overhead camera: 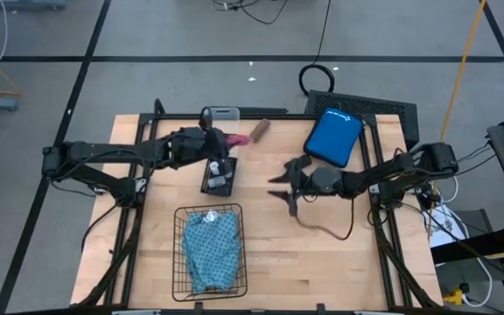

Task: Pick & place medical supplies in basket/bin
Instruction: Put the pink bandage into the transparent bin

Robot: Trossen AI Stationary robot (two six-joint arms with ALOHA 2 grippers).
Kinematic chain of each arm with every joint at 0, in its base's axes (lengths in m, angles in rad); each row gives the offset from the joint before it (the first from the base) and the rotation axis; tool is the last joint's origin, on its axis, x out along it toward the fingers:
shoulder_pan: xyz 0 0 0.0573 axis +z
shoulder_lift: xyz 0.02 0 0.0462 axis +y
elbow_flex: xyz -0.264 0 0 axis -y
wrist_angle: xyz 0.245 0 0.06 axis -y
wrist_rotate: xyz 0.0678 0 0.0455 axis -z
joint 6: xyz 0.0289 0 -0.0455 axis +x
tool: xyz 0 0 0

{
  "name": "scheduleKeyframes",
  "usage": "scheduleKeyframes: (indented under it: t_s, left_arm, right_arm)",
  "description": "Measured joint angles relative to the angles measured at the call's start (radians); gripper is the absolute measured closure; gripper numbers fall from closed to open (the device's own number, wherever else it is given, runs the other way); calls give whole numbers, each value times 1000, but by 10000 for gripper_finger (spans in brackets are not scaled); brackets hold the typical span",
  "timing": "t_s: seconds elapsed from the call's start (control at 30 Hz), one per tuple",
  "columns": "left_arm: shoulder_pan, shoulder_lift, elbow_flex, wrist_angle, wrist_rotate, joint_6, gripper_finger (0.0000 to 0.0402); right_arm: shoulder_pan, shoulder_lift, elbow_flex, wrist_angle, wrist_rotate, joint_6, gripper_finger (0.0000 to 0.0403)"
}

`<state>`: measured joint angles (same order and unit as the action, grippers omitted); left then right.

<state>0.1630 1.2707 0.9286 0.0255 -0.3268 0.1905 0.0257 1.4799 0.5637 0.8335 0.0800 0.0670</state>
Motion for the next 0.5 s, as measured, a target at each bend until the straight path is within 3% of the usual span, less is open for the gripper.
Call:
scheduleKeyframes:
  t_s: [0.23, 0.5]
  left_arm:
    - [107, 1, -5, -108, -112, -12, 326]
    - [280, 5, -190, 181, -79, -59, 326]
  right_arm:
    - [-2, -2, 2, -10, 14, 0, 242]
    - [-3, -3, 3, -18, 21, 0, 242]
